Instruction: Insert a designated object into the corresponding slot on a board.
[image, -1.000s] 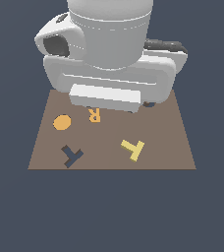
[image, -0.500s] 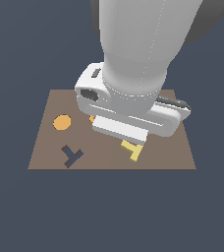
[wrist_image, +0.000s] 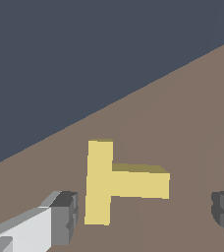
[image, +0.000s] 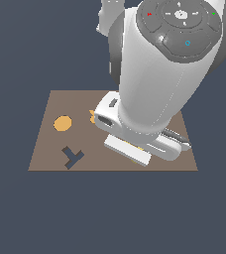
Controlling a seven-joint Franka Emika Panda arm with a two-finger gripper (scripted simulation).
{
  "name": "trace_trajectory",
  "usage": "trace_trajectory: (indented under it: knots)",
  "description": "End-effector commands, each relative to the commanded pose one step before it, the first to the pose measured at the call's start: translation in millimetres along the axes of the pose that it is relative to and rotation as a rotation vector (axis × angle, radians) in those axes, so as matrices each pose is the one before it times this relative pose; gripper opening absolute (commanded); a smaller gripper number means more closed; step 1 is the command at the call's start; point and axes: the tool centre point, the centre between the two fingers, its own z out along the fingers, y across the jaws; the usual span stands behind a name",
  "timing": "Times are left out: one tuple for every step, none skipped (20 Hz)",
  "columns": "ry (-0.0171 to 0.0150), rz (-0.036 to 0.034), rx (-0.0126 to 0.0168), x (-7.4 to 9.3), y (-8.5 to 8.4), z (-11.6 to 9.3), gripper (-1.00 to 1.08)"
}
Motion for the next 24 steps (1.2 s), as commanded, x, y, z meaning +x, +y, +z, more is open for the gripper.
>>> trace_trajectory:
  knots:
    - [-0.00494,0.02452,0.00013,2.01,-4.32,7.07,1.0]
    - [-0.00161,0.00627,-0.00005,0.47,-1.18,2.02,1.0]
    - [-0.00132,0.00514,-0.00002,0.42,-0.96,1.63,1.0]
    - [-0.00103,0.00401,0.0,0.35,-0.78,1.27,1.0]
    - [-0.00078,0.00307,0.00002,0.32,-0.55,0.94,1.0]
    - [-0.00051,0.00201,0.00002,0.21,-0.43,0.62,1.0]
    - [-0.00029,0.00116,0.00002,0.13,-0.25,0.35,1.0]
    - [0.0,0.0,0.0,-0.11,-0.29,0.06,1.0]
    - [-0.00017,-0.00263,-0.00046,-0.42,0.78,-0.24,1.0]
    - [0.0,0.0,0.0,-0.01,-0.05,0.41,1.0]
    - [0.0,0.0,0.0,-0.02,-0.15,1.23,1.0]
    - [0.00002,0.00068,0.00012,0.23,0.16,1.99,1.0]
    - [0.0,0.0,0.0,-0.07,-0.33,2.87,1.0]
    - [0.00002,0.00096,0.00018,0.28,0.15,3.61,1.0]
    - [0.00001,0.00068,0.00013,0.14,0.0,3.64,1.0]
    - [0.0,0.0,0.0,-0.12,-0.3,2.88,1.0]
    - [0.00001,0.00068,0.00013,0.18,0.19,2.0,1.0]
    - [0.0,0.0,0.0,-0.06,-0.12,1.24,1.0]
    - [0.0,0.0,0.0,-0.02,-0.04,0.41,1.0]
    - [0.0,0.0,0.0,0.0,0.0,0.0,-1.0]
    - [0.0,0.0,0.0,0.0,0.0,0.0,-1.0]
    - [0.0,0.0,0.0,0.0,0.0,0.0,-1.0]
    - [0.0,0.0,0.0,0.0,0.0,0.0,-1.0]
    - [0.0,0.0,0.0,0.0,0.0,0.0,-1.0]
